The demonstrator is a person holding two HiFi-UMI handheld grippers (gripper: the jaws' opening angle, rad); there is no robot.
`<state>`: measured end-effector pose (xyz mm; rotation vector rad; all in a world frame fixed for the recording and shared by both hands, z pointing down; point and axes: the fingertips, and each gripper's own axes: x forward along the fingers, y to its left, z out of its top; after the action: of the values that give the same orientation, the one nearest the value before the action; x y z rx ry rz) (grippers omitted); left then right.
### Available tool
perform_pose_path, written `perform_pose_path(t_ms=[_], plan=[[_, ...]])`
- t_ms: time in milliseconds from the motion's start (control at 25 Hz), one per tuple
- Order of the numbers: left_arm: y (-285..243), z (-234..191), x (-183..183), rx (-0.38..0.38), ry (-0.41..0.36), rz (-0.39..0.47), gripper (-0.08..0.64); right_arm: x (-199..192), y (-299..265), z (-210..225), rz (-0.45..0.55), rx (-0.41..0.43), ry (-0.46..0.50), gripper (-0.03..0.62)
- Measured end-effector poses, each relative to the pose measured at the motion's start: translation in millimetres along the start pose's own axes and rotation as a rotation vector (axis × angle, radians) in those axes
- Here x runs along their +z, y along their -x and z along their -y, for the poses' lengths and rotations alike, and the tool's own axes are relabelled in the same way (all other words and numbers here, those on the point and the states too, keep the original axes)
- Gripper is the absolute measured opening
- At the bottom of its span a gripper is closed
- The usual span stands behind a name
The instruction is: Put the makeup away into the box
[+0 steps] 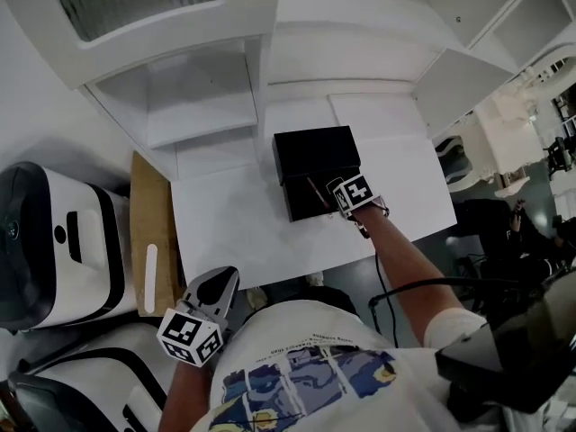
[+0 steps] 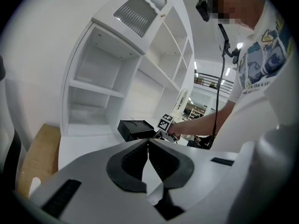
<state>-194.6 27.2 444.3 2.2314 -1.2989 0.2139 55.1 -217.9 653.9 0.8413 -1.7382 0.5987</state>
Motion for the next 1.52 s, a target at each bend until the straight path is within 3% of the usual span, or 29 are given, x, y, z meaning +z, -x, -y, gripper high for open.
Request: perform_pose_path(t_ms=[280, 520, 800, 1160, 1520], plan=[[-8, 7, 8, -0.040, -0.034, -0.007, 0.015, 4, 30, -9, 0.099, 0.015, -0.020, 0.324], [-15, 14, 10, -0.071, -0.064, -0.013, 0.015, 0, 57, -17, 0.202, 0.014, -0.034, 0.156], [-23, 28, 10, -0.110, -0.097, -0.024, 0.015, -35, 78, -28, 0.241, 0.033, -0.091, 0.059], [-32, 39, 4, -0.154, -0.131, -0.055, 0.015, -80, 90, -63, 0.277, 0.121, -0.157, 0.025], [-37, 41, 0, -0.171, -0.164, -0.099, 0.014, -94, 112, -117, 0.369, 0.232, -0.105, 0.025]])
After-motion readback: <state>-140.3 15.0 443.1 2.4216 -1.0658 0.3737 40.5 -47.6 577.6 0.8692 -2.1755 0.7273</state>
